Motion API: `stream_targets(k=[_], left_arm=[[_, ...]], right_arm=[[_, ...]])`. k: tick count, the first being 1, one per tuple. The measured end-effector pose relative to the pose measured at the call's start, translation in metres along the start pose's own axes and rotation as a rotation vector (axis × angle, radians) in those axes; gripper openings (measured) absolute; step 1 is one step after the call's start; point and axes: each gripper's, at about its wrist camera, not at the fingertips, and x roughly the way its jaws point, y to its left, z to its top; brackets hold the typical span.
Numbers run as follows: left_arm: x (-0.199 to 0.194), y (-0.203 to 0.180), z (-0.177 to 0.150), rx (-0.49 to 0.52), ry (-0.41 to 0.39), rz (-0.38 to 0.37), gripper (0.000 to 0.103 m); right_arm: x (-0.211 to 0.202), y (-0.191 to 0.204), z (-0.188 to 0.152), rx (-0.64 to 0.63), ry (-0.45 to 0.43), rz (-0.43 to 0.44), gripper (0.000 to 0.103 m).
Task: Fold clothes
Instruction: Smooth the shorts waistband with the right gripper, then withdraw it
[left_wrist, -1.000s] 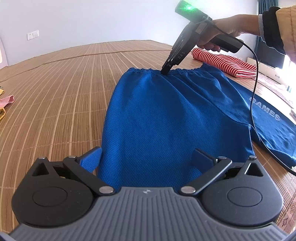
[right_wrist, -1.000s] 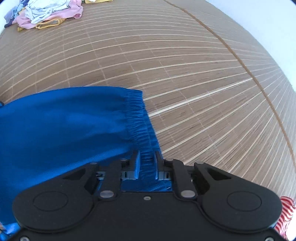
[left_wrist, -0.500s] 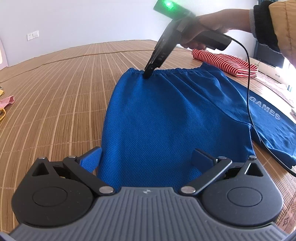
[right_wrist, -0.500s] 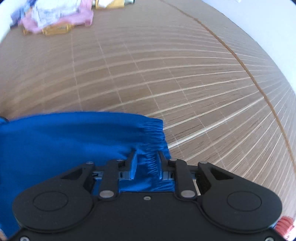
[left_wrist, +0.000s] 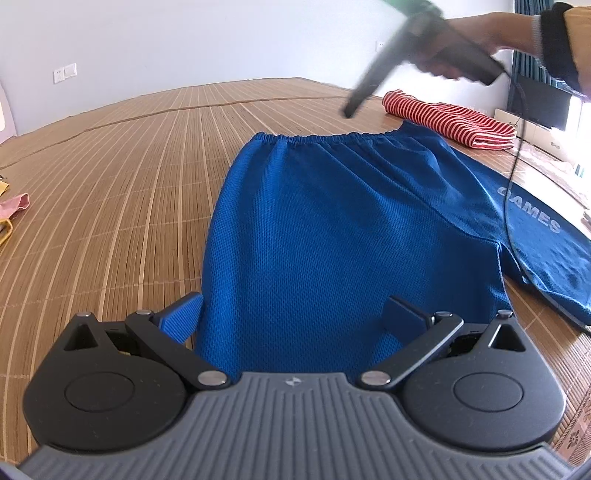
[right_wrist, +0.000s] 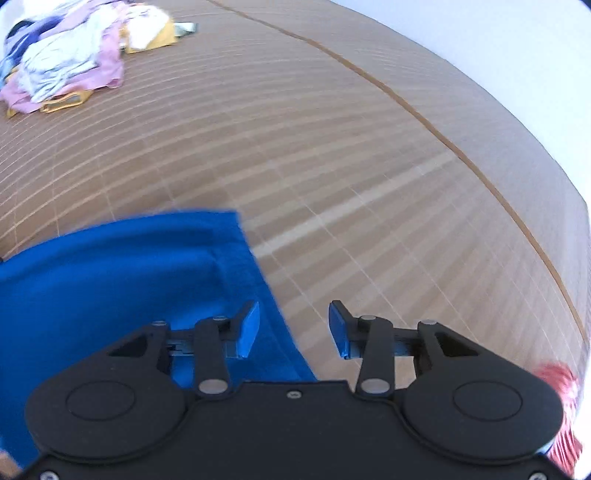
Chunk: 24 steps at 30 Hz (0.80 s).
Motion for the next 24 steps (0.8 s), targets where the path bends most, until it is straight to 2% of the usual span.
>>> stream_targets(k=[2,5,8,12,15,19,24], left_arm=[[0.0,0.0,0.0,0.002,0.0,0.001,0.103],[0.0,0.001,0.0,0.003,0.001,0.001,0.103],[0.002,0.0,0.001,0.002,0.002,0.002,0.103],[0.003,0.0,0.001,0.003,0.002,0.002,0.103],[0.003,0.0,0.001,0.003,0.002,0.001,0.103],[0.003,0.0,0.001,0.006,0.001,0.002,0.103],[0.001,-0.001,0.0,0.019,0.002,0.004,0.103]], right_arm=[[-0.006,-0.01,-0.015,0.02,0.053,-0.006,0.034],[-0.001,-0.019,-0.035,0.049,0.13,-0.016,0.033],[0.008,-0.023,-0.048,0.092,0.148,-0.079,0.034],[0.016,-0.027,-0.055,0.144,0.096,-0.119,0.038],[0.018,-0.023,-0.054,0.162,0.059,-0.196,0.039],[-0.001,-0.026,-0.06,0.235,0.009,-0.235,0.039],[-0.031,-0.035,-0.089,0.314,0.035,-0.271,0.038]])
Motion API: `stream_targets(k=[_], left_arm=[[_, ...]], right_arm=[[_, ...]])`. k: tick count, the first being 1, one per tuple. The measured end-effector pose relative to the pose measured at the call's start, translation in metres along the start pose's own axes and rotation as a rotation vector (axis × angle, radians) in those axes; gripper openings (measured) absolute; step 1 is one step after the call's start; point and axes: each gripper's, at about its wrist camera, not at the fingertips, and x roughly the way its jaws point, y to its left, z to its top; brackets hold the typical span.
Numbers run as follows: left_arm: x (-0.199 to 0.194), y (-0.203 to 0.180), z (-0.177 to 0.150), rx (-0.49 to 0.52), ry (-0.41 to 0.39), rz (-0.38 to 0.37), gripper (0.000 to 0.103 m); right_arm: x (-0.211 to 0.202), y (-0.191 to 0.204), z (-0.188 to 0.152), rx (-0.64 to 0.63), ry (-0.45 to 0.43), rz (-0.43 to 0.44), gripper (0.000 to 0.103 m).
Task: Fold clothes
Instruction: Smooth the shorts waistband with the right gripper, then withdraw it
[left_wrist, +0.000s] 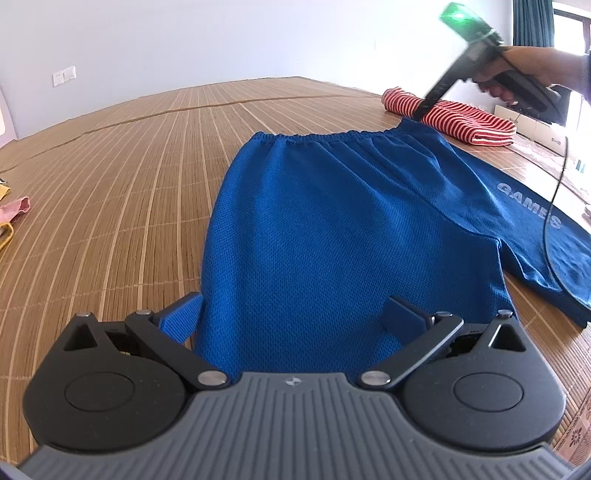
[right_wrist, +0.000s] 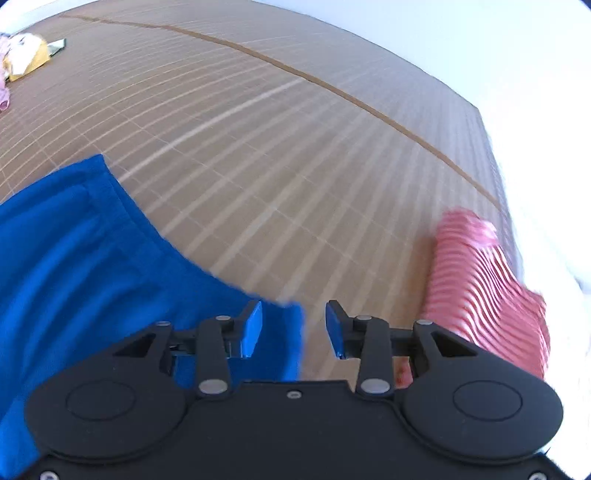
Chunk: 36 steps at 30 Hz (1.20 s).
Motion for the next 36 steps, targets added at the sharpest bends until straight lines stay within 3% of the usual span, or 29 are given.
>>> stream_targets(k=[5,10,15,19,21,26,31,34,36], left_arm=[[-0.001,0.0,-0.001,0.004,0.001,-0.001,0.103],[-0.001,0.002,-0.001,0.0,0.001,-0.005,0.103],[-0.001,0.003,-0.001,-0.001,0.001,-0.008,0.103],[-0.003,0.004,-0.001,-0.001,0.001,-0.009,0.103],[-0.003,0.004,-0.001,-0.001,0.001,-0.009,0.103],[-0.003,0.005,0.0,0.003,0.001,-0.007,0.103],[-0.005,0.006,-0.002,0.007,0.002,-0.006,0.103],[-0.004,0.006,-0.001,0.007,0.002,-0.006,0.103],[-0.004,0.007,-0.001,0.006,0.002,-0.007,0.103]], right_arm=[[-0.003,-0.018,-0.022,0.091,-0.009,-0.007,0.032],[0.001,-0.017,-0.015,0.14,-0.038,0.054,0.032],[0.031,-0.002,-0.012,0.057,0.054,-0.063,0.032],[0.035,-0.005,-0.013,0.074,0.013,-0.141,0.047],[0.034,-0.003,-0.016,0.05,0.001,-0.177,0.05],[0.006,-0.011,-0.031,0.127,-0.055,-0.129,0.05],[0.0,-0.017,-0.049,0.164,-0.015,-0.074,0.038],[0.004,-0.018,-0.058,0.217,-0.023,-0.008,0.037],[0.009,-0.013,-0.062,0.211,-0.016,-0.009,0.036]])
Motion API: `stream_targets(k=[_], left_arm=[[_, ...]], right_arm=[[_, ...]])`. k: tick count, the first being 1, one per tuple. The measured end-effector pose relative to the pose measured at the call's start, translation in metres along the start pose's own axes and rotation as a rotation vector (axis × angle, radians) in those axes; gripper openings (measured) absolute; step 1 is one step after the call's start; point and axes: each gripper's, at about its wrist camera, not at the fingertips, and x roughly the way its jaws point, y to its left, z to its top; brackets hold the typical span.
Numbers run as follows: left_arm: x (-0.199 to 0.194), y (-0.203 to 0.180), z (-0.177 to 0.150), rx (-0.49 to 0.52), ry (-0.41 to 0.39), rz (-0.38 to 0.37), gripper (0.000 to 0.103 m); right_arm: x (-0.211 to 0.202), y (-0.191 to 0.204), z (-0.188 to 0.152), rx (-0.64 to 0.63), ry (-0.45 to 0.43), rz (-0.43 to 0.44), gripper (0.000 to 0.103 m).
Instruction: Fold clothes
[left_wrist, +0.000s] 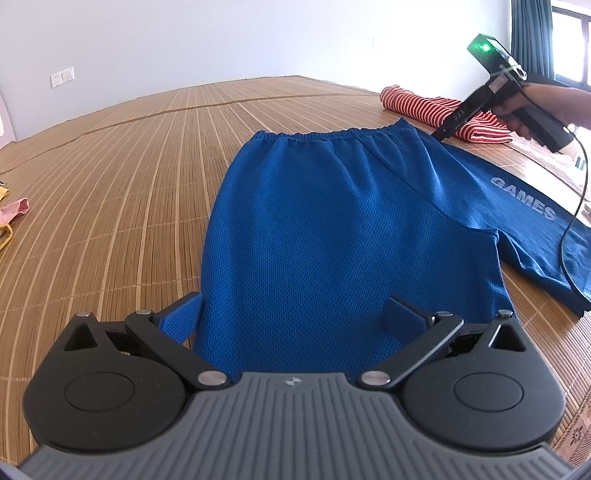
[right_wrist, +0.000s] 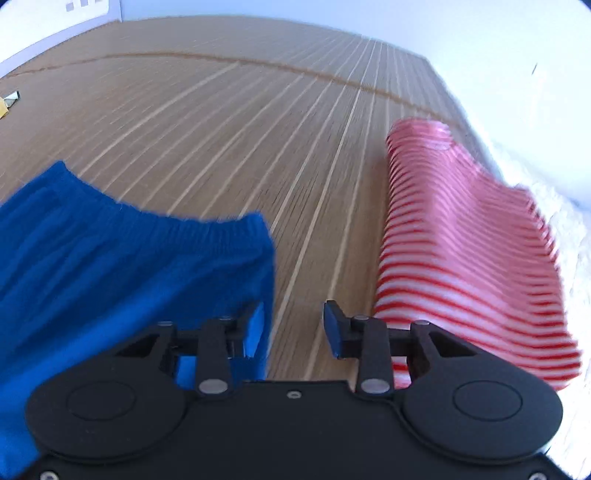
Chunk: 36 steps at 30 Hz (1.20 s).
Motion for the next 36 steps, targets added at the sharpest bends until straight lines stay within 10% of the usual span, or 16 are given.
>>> stream_targets(k=[7,15,22,30,36], left_arm=[[0.001,-0.001,0.0,0.003,0.0,0.001,0.103],[0.001,-0.002,0.0,0.007,0.0,0.002,0.103],[0.002,-0.007,0.001,0.03,0.0,0.008,0.103],[0.001,-0.019,0.0,0.069,-0.008,0.034,0.103],[0.003,-0.02,0.001,0.055,-0.004,0.041,0.103]], right_arm=[[-0.002,-0.002,-0.016,-0.081,0.009,-0.131,0.032],[-0.04,0.001,-0.042,0.051,-0.036,0.029,0.043],[-0.085,-0.009,-0.131,0.264,-0.122,0.148,0.05],[-0.109,0.019,-0.18,0.206,-0.245,0.038,0.04],[-0.11,0.043,-0.185,0.116,-0.271,-0.044,0.013]])
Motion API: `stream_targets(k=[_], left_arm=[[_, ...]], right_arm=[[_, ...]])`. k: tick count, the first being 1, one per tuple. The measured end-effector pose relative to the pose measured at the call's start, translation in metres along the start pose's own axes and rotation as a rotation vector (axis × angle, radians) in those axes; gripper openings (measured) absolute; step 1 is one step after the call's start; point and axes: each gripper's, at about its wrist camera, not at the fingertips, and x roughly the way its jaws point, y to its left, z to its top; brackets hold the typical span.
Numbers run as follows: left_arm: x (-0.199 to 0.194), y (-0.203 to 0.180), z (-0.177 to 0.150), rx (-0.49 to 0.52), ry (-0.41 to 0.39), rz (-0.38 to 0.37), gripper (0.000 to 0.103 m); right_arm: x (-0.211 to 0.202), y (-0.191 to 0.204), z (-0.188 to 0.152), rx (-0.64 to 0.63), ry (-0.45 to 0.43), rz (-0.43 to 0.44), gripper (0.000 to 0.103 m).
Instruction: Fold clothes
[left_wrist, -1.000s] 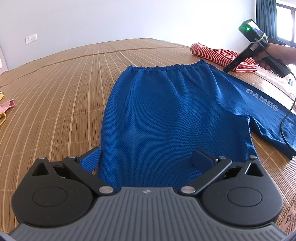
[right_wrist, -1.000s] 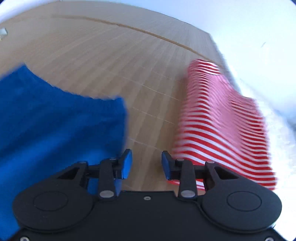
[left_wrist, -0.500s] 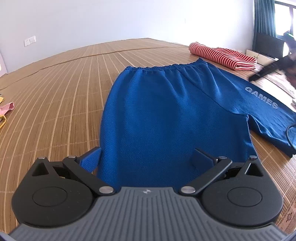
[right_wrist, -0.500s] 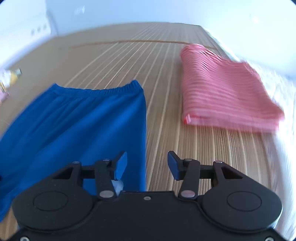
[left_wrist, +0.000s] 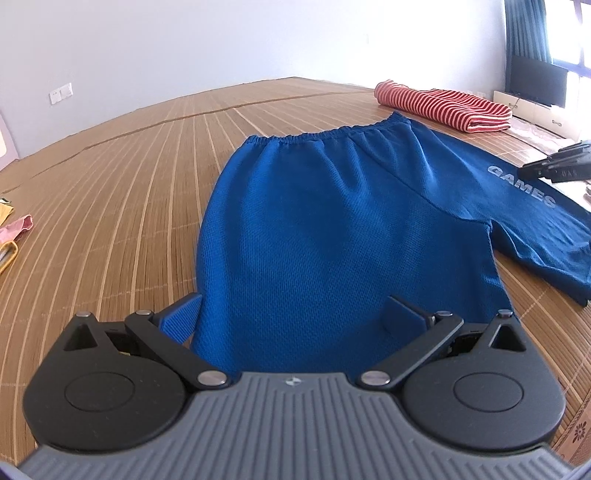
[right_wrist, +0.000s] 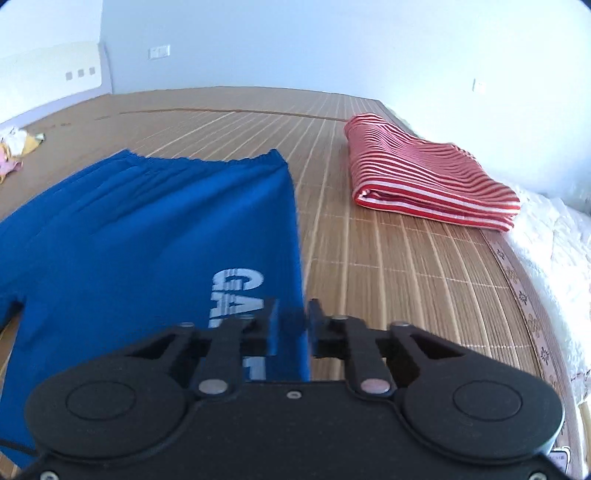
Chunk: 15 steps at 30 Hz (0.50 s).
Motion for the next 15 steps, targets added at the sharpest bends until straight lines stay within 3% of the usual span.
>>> stream_targets(k=[4,12,15], left_arm=[[-0.001,-0.002,0.0,0.003,-0.003,0.006,0.103],[-0.01,-0.009,-0.003,0.048,-0.033,0.045,0.103],[-0.017,-0.01,-0.003,0.063,-0.043,0.045,0.103]], right_arm=[[-0.001,0.017,-0.001,-0.108,-0.006,-0.061,0.011],[-0.007,0.02,-0.01,-0.157,0.032,-0.168,0.008],[-0.013,0.022,-0.009,-0.164,0.009,-0.167,0.022]])
